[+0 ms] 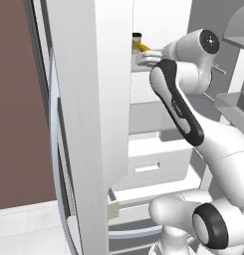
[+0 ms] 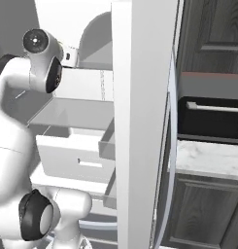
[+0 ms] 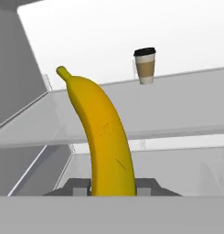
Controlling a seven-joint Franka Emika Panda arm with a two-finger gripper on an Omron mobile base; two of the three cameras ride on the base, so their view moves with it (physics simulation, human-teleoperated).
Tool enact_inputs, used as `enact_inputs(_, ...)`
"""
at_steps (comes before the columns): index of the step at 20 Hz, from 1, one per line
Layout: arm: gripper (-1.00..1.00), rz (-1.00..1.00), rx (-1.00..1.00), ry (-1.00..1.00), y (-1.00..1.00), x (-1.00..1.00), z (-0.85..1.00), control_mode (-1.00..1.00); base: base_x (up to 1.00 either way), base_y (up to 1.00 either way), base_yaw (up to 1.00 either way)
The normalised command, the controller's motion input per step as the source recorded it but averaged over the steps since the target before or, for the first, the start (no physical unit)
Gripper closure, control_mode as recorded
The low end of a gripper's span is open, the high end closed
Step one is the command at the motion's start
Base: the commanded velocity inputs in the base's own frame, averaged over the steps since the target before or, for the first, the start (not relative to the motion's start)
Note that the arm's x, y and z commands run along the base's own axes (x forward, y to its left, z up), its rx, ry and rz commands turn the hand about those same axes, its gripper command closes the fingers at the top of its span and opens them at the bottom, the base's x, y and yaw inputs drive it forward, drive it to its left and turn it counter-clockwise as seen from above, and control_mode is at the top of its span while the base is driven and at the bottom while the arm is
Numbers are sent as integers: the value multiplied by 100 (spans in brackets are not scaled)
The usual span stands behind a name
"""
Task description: Pick the banana and tangerine from the fridge and place them on the plate next to the blender to make a fruit smoothie.
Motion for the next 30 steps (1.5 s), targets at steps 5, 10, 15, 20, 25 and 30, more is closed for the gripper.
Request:
enact_inputs(5,100,-1,0,1,-40,-99,-33,-100,0,0,0)
enact_inputs(10,100,-2,0,2,-34,-97,-51,-100,0,0,0)
enact_inputs(15,100,-3,-3,15,-4,-73,-56,-100,0,0,0)
enact_inputs(20,100,-1,-10,31,0,-24,-44,-100,0,0,0)
enact_inputs(25,100,0,-4,24,0,-4,-40,-100,0,0,0)
enact_inputs(30,100,0,0,1,0,-13,-13,100,-78,0,0)
